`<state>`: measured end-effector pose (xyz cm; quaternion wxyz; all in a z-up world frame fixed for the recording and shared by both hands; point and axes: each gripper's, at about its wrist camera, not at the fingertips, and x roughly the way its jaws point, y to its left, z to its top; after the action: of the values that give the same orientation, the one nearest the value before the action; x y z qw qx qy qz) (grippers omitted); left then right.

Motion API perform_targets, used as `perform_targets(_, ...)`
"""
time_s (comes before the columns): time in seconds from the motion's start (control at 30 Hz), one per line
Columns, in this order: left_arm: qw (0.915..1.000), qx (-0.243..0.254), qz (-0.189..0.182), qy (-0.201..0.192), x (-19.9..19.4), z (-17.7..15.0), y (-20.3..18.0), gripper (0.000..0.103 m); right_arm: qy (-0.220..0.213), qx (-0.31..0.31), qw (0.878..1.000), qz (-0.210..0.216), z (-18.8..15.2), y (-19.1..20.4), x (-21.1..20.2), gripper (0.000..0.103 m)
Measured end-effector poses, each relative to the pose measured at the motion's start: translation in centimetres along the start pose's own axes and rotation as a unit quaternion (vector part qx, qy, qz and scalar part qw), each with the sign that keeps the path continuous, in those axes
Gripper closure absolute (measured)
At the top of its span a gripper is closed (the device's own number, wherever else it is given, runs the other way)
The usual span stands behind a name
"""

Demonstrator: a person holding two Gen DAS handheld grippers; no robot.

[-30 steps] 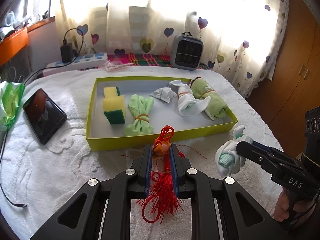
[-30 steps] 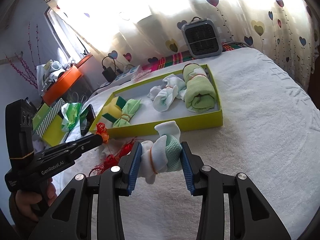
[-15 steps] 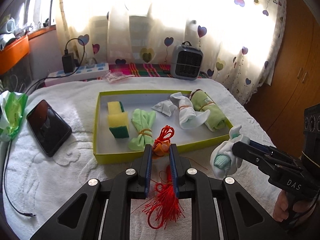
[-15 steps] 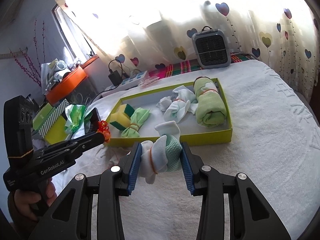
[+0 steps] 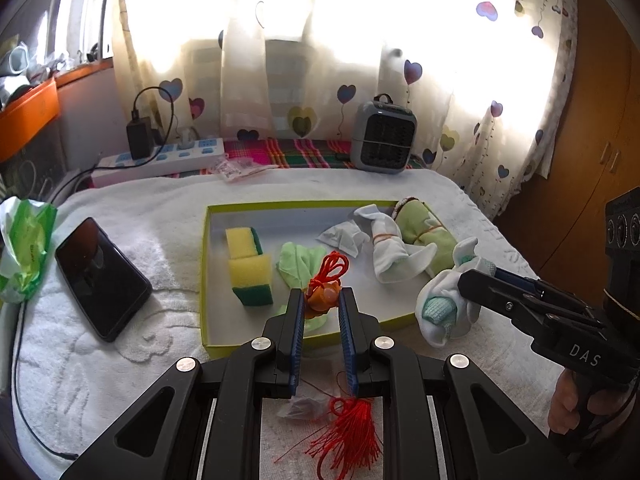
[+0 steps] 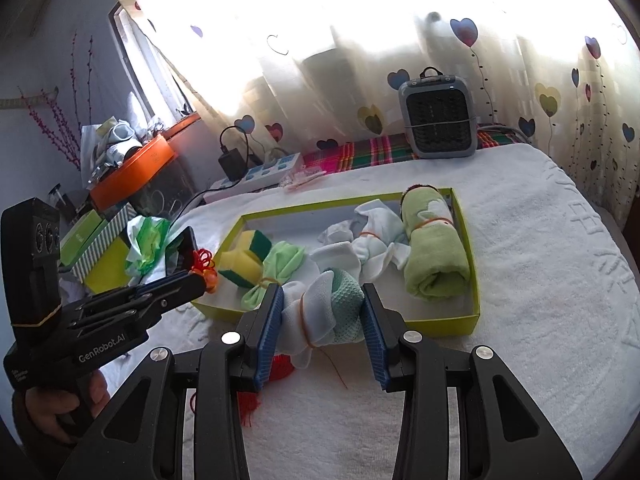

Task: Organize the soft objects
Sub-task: 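Carry the red tasseled bundle over the box with the left gripper while the right gripper carries the sock bundle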

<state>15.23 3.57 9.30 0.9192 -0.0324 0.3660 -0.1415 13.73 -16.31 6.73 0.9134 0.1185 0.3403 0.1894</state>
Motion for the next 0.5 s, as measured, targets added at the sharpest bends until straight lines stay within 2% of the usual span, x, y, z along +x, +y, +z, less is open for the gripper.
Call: perform_targets(0.5,1.0000,-0.002,0.000,0.009,2.9,1.7,0.5,0.087,0.025,-0.023,0.999,-0.002,2.4,-0.6,3.5,0.063)
